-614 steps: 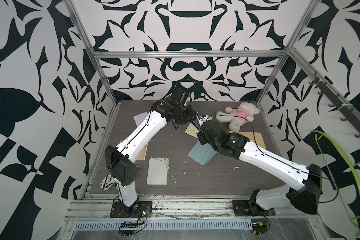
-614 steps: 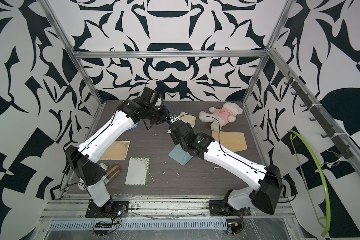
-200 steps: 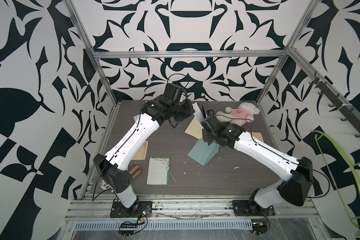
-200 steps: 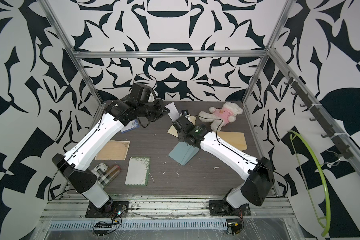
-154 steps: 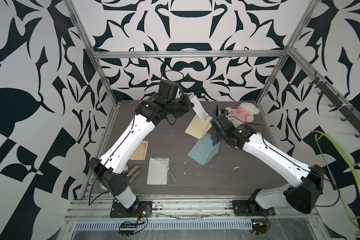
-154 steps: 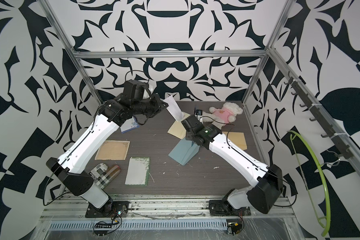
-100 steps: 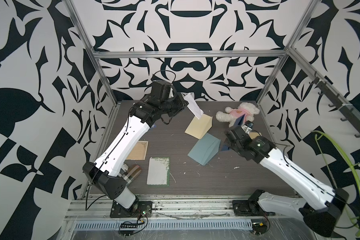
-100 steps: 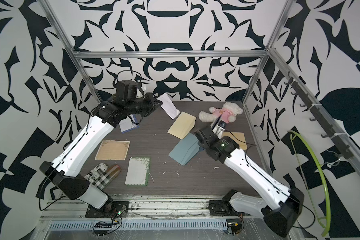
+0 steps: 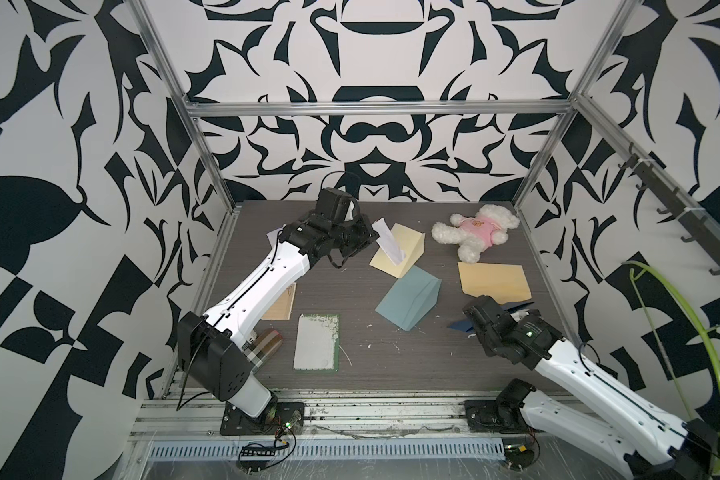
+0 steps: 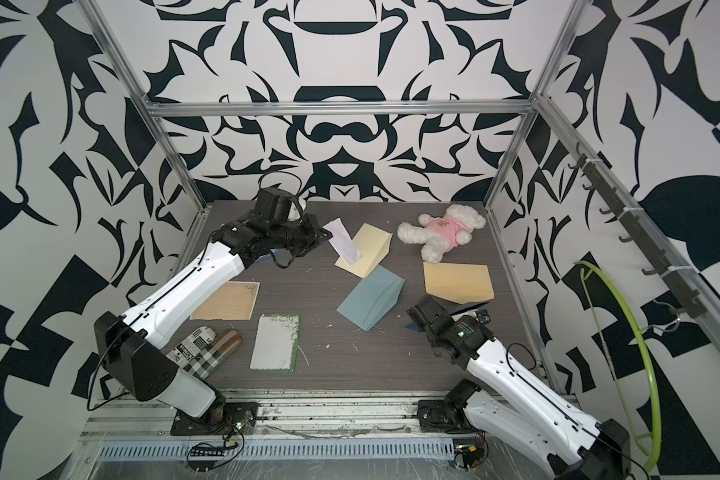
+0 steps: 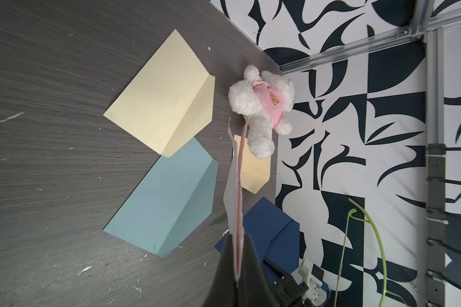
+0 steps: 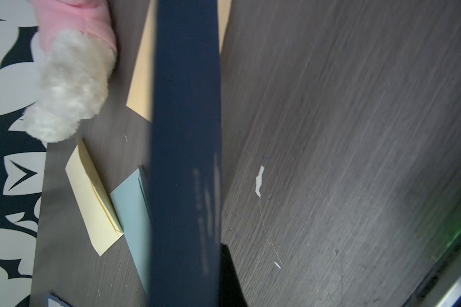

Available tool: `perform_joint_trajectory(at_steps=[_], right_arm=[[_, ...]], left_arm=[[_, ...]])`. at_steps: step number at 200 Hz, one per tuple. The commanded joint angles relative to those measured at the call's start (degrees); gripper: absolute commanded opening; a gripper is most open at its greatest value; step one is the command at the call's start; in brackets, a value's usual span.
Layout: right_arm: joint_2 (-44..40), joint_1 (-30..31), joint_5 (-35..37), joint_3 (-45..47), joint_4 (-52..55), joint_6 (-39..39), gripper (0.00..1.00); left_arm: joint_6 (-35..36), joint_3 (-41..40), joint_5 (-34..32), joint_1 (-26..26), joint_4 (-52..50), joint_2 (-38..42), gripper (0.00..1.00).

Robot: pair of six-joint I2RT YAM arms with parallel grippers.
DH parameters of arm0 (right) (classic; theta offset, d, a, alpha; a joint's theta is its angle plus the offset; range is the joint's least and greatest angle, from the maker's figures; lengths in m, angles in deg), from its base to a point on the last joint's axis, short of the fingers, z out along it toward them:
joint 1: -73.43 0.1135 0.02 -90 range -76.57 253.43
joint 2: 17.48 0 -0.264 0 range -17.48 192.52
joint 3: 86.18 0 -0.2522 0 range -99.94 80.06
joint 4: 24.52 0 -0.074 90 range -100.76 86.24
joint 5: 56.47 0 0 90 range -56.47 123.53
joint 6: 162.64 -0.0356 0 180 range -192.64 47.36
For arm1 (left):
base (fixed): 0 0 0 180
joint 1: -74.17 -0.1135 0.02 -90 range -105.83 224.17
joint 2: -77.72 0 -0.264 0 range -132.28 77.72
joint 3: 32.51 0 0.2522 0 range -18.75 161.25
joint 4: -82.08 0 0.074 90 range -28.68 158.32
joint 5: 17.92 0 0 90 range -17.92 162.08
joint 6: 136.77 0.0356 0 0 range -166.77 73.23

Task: Take the letter paper out of the envelope
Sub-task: Place the envelope at the center of the board, then unfold the letter paper.

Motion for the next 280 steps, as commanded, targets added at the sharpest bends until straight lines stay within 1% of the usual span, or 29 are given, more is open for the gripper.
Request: perform_joint_trajectory(at_steps=[1,32,59,115,143,154,175,190,197,208,216,224,232,234,239,246,254,269,280], right_arm=[[0.9,-0.3,-4.6,2.0,-1.7,-6.8,0.02],[2.5,-0.8,-9.3,4.5,-2.2,-9.2,0.13],[5.0,-0.9,-11.9,3.5,-0.1,-8.8,0.24],[8.1,-0.9,-11.1,0.8,2.3,-5.0,0.32],[8.8,-0.9,-10.9,-1.9,5.2,-2.8,0.41],[9.2,-0.9,-9.8,-4.1,7.1,-1.4,0.44],[10.5,-0.9,-4.0,-11.1,11.1,4.2,0.46],[12.1,-1.2,1.5,-17.4,10.9,11.6,0.46],[13.1,-1.5,3.8,-20.7,9.2,17.6,0.46],[14.8,-2.4,4.7,-25.5,3.4,30.6,0.44],[16.1,-3.6,2.2,-28.6,-1.5,39.5,0.43],[17.5,-5.6,-3.7,-30.9,-6.6,46.9,0.42],[19.1,-8.5,-12.6,-32.5,-11.7,52.8,0.41],[19.5,-9.3,-16.4,-32.8,-12.7,54.0,0.40],[20.6,-11.3,-22.9,-33.7,-15.3,56.3,0.40],[22.2,-13.7,-30.9,-34.9,-17.3,58.1,0.40],[23.9,-16.2,-37.7,-36.5,-18.0,59.5,0.40],[26.3,-20.2,-46.8,-38.6,-18.9,61.4,0.39],[26.8,-22.6,-51.2,-38.6,-20.5,61.1,0.40]], left_arm=[[-0.2,-1.4,0.9,-0.2,2.4,2.1,0.00],[-0.3,-2.7,0.7,-0.3,2.7,2.6,0.00],[-0.5,-3.5,0.6,-0.3,2.8,2.9,0.00],[-0.7,-5.0,0.4,-0.3,3.3,3.5,0.00],[-1.0,-6.2,0.4,-0.4,3.6,3.8,0.00],[-0.9,-6.6,0.5,-0.5,3.8,3.9,0.00],[-0.9,-6.5,1.7,-1.0,4.1,3.5,0.00],[-0.8,-5.2,4.9,-2.3,4.0,2.4,0.00],[-0.4,-4.2,7.4,-3.1,4.6,1.5,0.00],[0.7,-1.8,13.0,-4.1,4.8,-0.7,0.00],[1.7,0.4,17.2,-4.9,4.1,-2.6,0.00],[2.4,2.1,21.6,-5.6,3.6,-4.3,0.00],[2.5,3.4,24.6,-6.3,3.7,-5.5,0.00],[2.4,3.6,25.2,-6.4,3.9,-5.8,0.00],[2.1,4.0,27.0,-7.0,4.2,-6.3,0.00],[1.6,4.5,28.8,-7.7,4.8,-7.0,0.00],[0.5,5.2,30.7,-8.5,5.2,-7.6,0.00],[-1.5,6.7,33.1,-10.0,5.6,-8.8,0.00],[-3.4,7.5,35.0,-10.7,5.9,-9.8,0.00]])
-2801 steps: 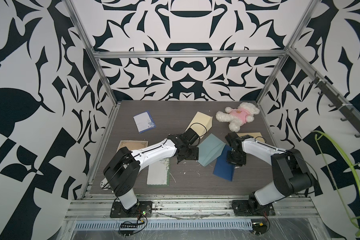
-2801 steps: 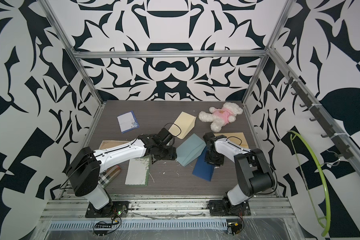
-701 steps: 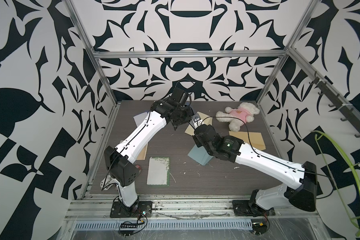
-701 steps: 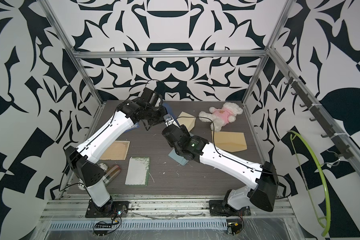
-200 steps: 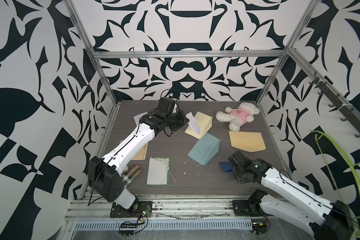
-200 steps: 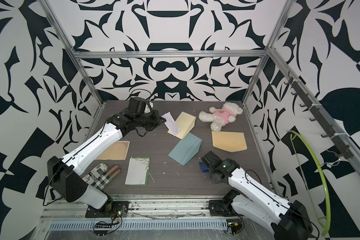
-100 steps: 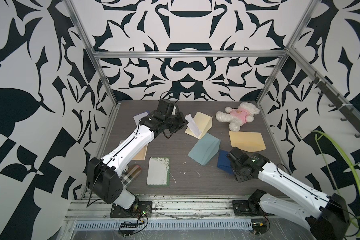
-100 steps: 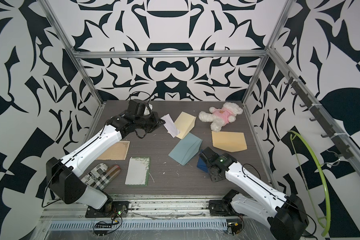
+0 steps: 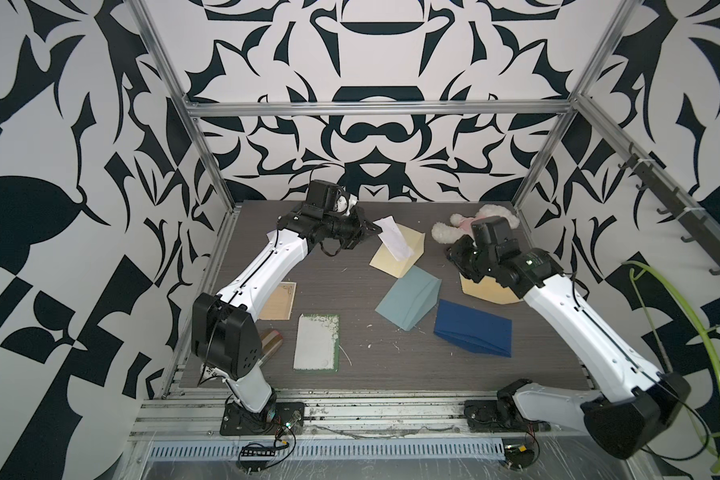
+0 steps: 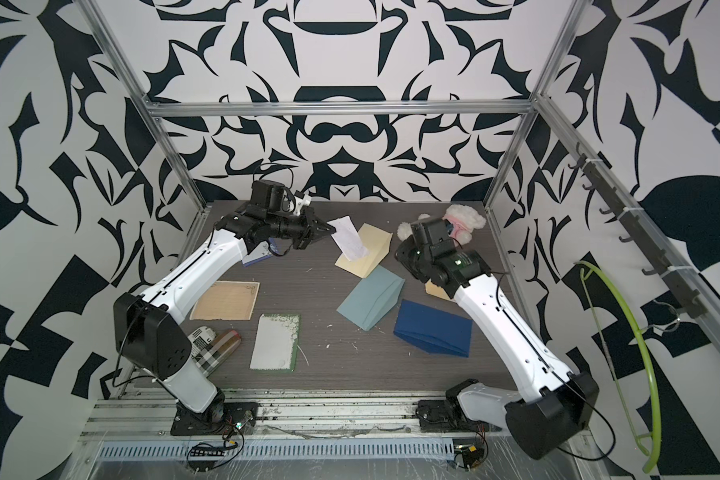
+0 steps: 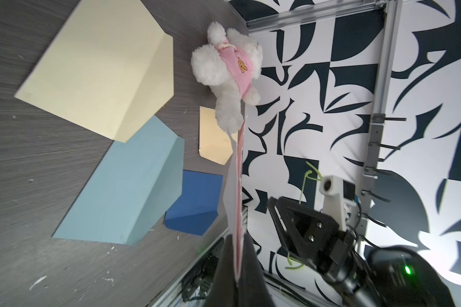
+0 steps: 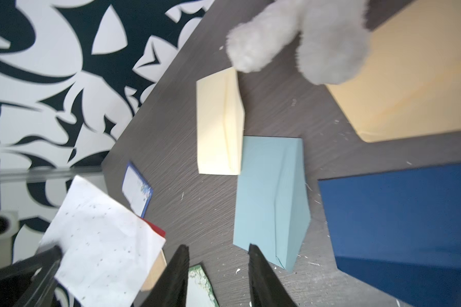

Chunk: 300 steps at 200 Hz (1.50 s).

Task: Take the letter paper out of the envelope
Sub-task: Unfold the letter paper.

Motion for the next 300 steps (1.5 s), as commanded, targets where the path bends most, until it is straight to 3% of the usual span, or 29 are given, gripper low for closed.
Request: perform_joint_trajectory(at_steps=[1,23,41,76,132,206,300], right_arm=[[1.3,-4.6,-20.0,-2.0,-6.4,9.2,0.40],[2.2,-8.6,-27.7,0.4,-11.8,3.4,0.41],[3.3,-9.5,-30.6,1.5,-14.8,-0.3,0.41],[2.5,-9.4,-31.1,6.6,-22.9,-8.2,0.43],[1.0,-8.5,-30.0,13.7,-34.6,-17.8,0.45],[2.6,-3.6,-26.4,13.1,-37.0,-19.9,0.43],[3.8,-2.3,-25.4,11.2,-35.6,-19.0,0.38]], left_arm=[[-3.1,2.9,8.9,-1.9,1.4,-1.7,0.00],[-7.5,3.5,13.1,-2.4,1.7,-4.3,0.00],[-9.9,2.3,12.4,-2.4,2.2,-4.7,0.00],[-15.0,-1.0,11.3,-2.3,8.1,-4.1,0.00],[-16.8,-2.3,9.7,-1.8,9.9,-3.8,0.00],[-17.7,-2.5,9.2,-1.2,11.0,-4.3,0.00],[-17.7,-3.2,9.7,-1.1,11.6,-4.3,0.00]])
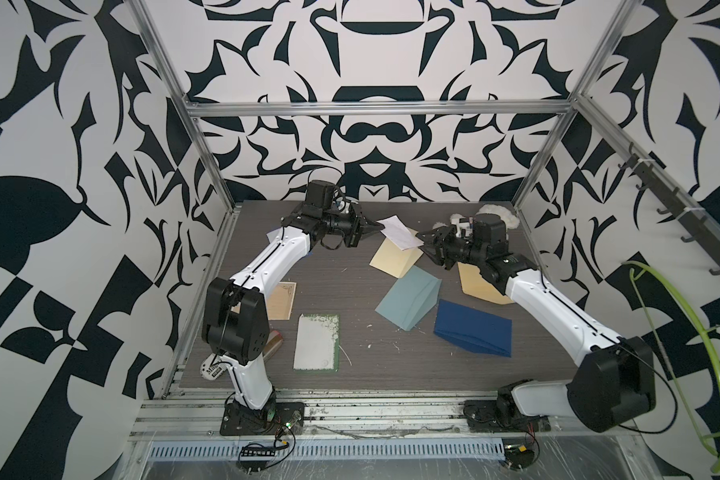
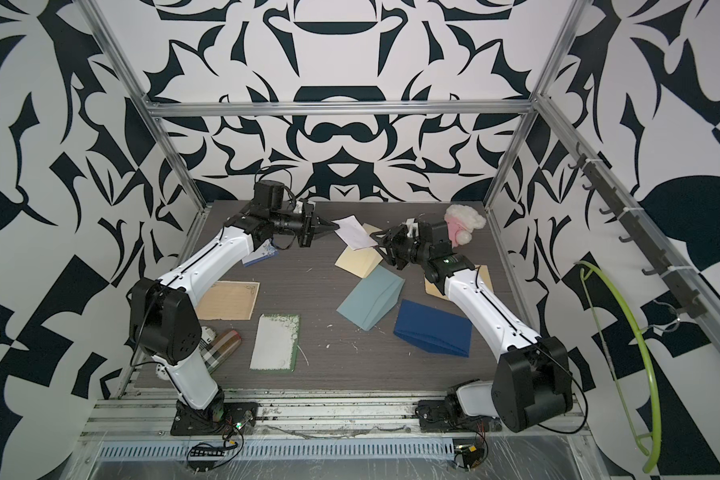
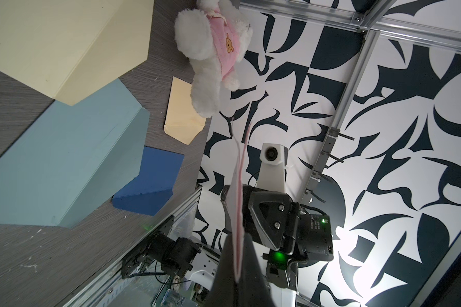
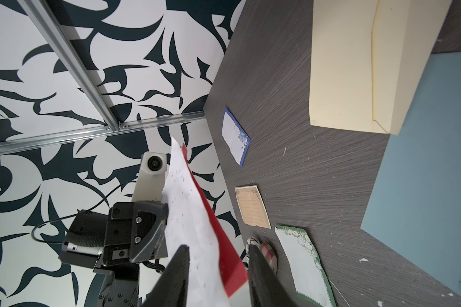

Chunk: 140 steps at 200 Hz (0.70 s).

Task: Take the letter paper out of the envelope
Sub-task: Unfold the letter paper.

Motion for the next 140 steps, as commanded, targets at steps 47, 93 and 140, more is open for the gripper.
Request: perform_joint_trajectory(at_steps=[47,93,140], right_arm=[[-2.7,0.4,4.7,-4.2,10.9,7.6,0.41],[-3.2,0.3,5.3,-4.4,10.9,8.1,0.43],[-1.1,0.3,3.9,-6.4,8.5,7.0,0.42]], left_arm=[[0.9,0.8,0.0,0.1,-0.6,-0.1,0.00],[1.6,1.2,0.2,0.0,-1.4,-0.6,0.00],[1.7,0.9,0.3,0.2,-1.4,-0.8,0.00]])
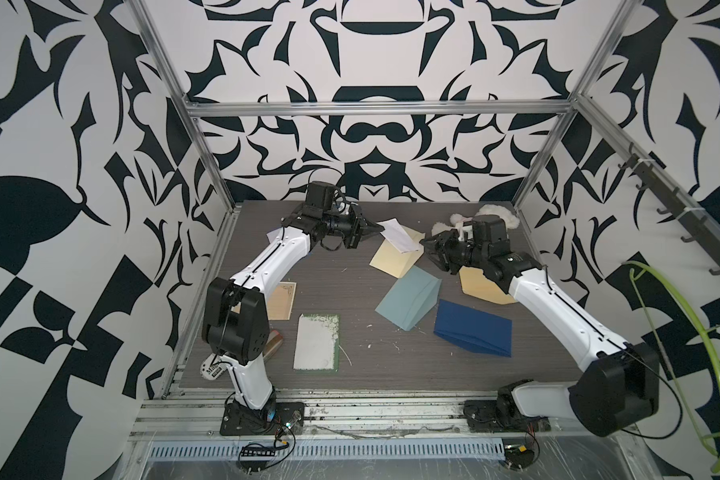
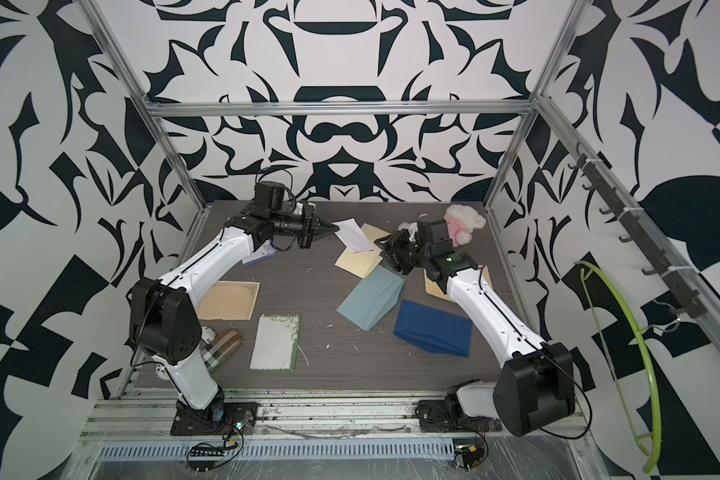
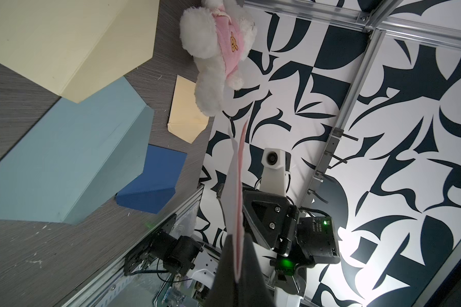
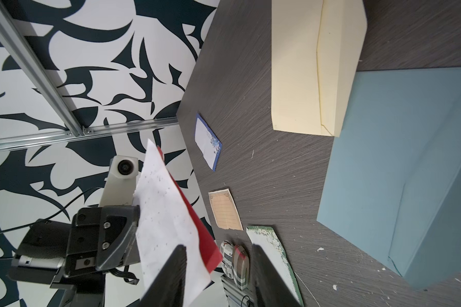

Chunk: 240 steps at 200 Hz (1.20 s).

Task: Take the letter paper out of the envelope
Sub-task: Unfold the letter paper.

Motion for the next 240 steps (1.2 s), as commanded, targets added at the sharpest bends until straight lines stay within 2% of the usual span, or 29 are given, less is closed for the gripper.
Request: perform_joint_trajectory(at_steps=[1,42,240], right_arm=[[0.2,0.1,-0.6,-3.1,-2.9,0.3,0.42],[1.1,0.2,-1.5,-2.1,-6.3,-2.6,0.41],[0.7,0.6,-1.5,0.5,-10.0,-5.7,0.37]], left_arm=[[1.0,1.0,0.3,0.2,-0.5,-0.8,0.00],[0.8,0.7,0.3,0.1,0.0,-0.9,0.00],[0.0,0.7,0.0,1.0,1.4,-1.9,0.00]])
